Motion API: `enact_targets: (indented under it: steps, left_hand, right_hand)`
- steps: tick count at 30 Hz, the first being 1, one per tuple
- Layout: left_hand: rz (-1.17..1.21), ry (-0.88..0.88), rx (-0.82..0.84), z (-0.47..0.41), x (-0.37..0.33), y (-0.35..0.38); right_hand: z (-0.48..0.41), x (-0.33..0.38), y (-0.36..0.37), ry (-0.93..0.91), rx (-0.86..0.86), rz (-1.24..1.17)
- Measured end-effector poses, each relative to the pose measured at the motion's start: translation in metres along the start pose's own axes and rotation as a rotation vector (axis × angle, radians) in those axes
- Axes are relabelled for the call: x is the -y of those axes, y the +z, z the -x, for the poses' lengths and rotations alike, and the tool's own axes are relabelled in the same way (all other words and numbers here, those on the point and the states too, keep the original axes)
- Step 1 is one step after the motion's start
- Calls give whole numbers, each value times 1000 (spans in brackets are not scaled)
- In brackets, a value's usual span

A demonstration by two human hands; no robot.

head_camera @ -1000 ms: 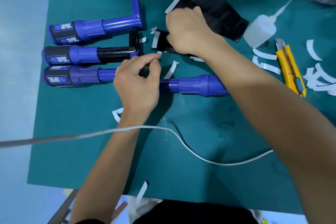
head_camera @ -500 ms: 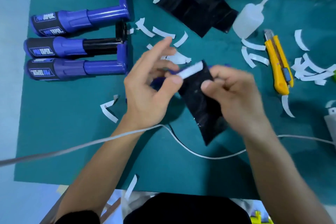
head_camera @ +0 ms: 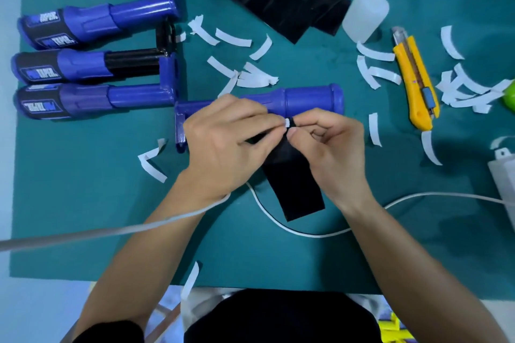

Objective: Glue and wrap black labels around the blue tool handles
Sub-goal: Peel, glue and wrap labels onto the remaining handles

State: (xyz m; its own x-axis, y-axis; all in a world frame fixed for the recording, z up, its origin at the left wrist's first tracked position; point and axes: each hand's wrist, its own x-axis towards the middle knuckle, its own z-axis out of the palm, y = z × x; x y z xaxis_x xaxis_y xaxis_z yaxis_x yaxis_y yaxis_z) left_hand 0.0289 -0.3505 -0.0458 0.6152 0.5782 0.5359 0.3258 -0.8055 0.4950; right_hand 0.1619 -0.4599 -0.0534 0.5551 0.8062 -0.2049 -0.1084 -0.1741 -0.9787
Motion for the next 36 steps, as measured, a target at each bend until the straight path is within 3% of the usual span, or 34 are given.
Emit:
enact_targets:
  steps: [5,12,24,30,36]
  left_hand:
    - [-51,70,-48,2,-1,1]
    - [-14,11,42,0,-6,-2]
    - [-57,28,41,2,-8,-1]
    - [10,-67,69,2,-6,-2]
    - [224,-298,132,1,-6,-2]
  right_hand:
    - [2,-1,4,-62,-34,52]
    - [1,2,0,-90,-10,116]
    - [2,0,-1,-151,30,215]
    - [4,-1,-1,-174,34,215]
    - [2,-2,-2,-158,37,172]
